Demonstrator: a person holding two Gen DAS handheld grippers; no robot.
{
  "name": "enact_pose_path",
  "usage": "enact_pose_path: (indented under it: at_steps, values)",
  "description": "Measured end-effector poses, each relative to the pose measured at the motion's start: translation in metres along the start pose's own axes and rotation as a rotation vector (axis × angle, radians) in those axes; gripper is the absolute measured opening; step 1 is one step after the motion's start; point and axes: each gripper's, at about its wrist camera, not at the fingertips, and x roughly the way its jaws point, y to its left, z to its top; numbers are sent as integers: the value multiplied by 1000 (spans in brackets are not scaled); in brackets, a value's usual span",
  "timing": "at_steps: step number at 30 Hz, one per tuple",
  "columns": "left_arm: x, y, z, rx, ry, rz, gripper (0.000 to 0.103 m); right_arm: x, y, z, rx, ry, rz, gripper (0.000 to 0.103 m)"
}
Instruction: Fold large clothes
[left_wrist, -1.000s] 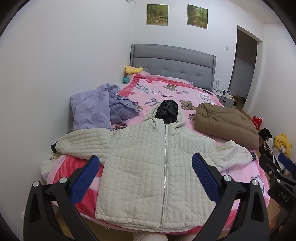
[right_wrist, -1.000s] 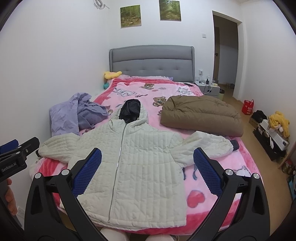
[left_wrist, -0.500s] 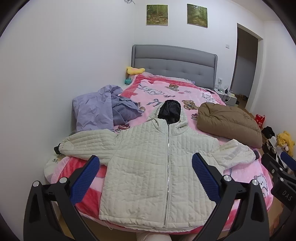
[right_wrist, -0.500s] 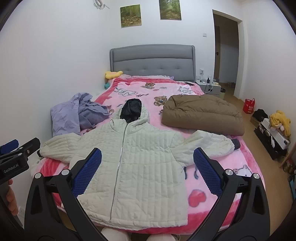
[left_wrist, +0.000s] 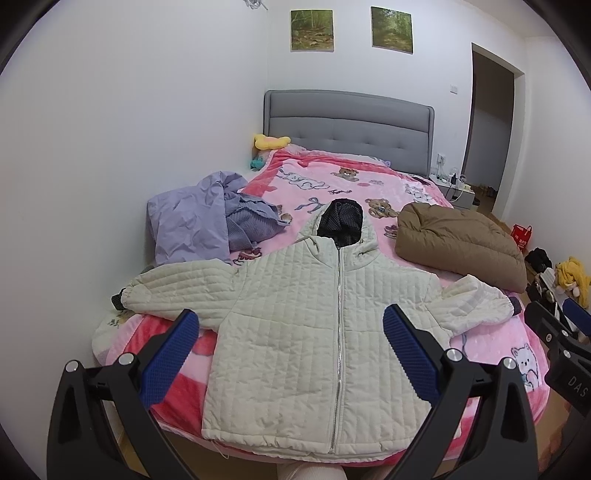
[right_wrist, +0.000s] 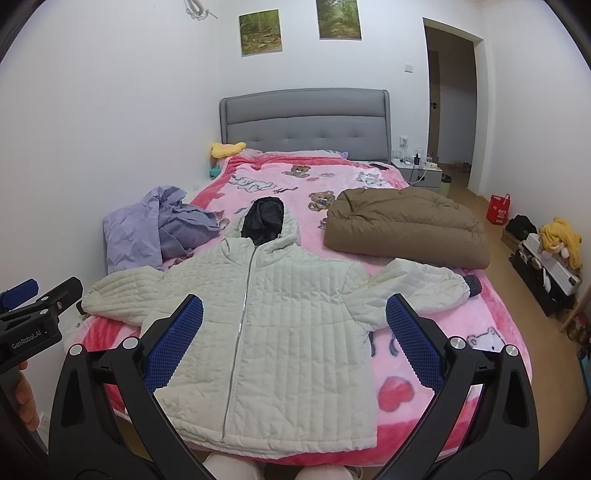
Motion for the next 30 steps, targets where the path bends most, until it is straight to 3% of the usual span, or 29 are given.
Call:
enact_pose_path:
  at_steps: [9,13,16,21,25,30]
  values:
    - [9,-14,-2,35,13,8,98,11,-2,-2,29,8,6,95]
    - [22,-33,-2,88,-34,79,98,32,-13,-4,65,31,12,95]
    - [40,-51,0,155,-41,89,98,58,-30,-7,100,31,4,95]
    - [107,-78,5,196,29,28,98,126,-61,-18,130,16,-9,95]
    - [165,-101,5,162,51,-85,98,183,-84,-20,103,67,-128,95]
    - [190,-129,17,209,7,-85,98,217,-139,-16,332,117,-75,95]
